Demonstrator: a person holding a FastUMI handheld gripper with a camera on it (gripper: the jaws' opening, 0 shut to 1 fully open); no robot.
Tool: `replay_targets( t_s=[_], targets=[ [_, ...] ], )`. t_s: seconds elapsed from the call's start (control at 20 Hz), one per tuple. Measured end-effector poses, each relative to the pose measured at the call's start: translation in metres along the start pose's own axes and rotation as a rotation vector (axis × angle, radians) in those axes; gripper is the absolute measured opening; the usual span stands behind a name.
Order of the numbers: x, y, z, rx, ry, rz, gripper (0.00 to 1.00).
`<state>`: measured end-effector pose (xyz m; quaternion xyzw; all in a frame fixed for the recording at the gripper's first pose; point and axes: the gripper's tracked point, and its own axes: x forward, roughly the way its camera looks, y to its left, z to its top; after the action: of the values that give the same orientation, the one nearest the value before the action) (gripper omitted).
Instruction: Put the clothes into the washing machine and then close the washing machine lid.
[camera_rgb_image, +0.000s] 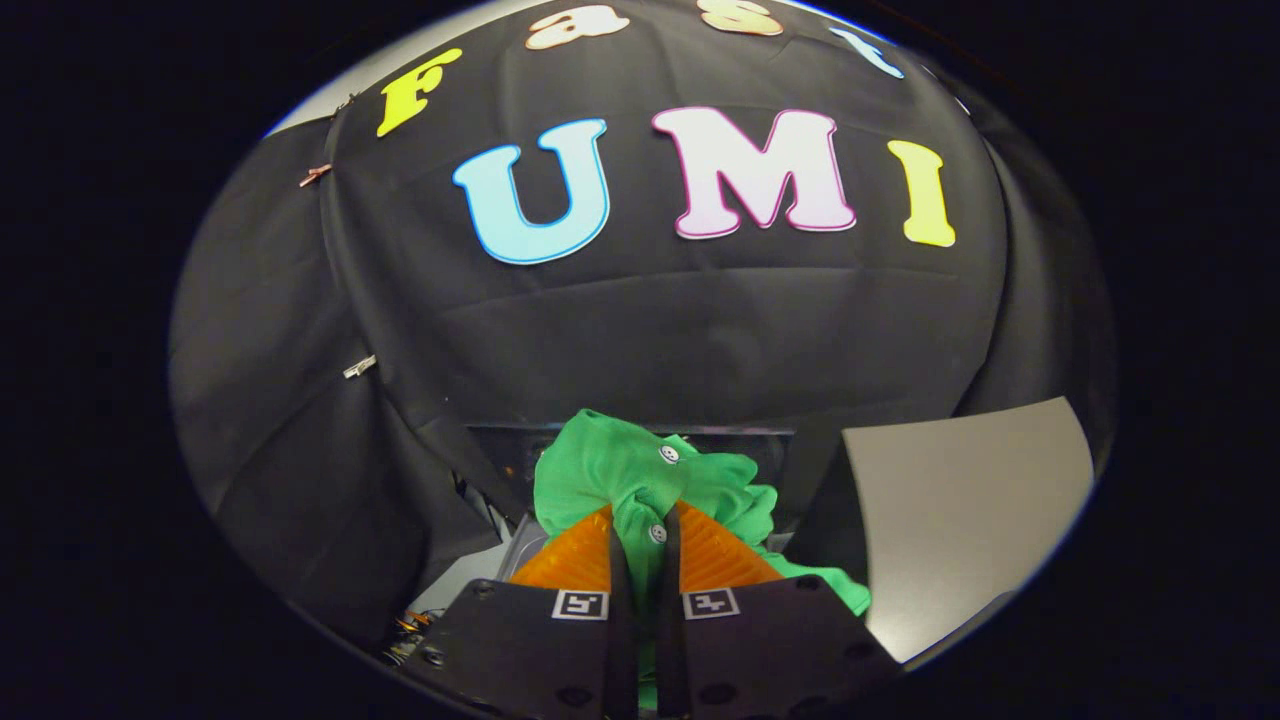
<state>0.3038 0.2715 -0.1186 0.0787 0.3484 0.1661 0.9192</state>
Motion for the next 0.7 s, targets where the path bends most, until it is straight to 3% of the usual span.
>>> replay_targets(
  t_s=[0.3, 0.7],
  targets=[
    [0.062, 0.018, -0.062, 0.002, 0.059, -0.015, 0.12],
    [0.13, -0.012, -0.142, -0.042, 0.081, -0.124, 0.12]
  ],
)
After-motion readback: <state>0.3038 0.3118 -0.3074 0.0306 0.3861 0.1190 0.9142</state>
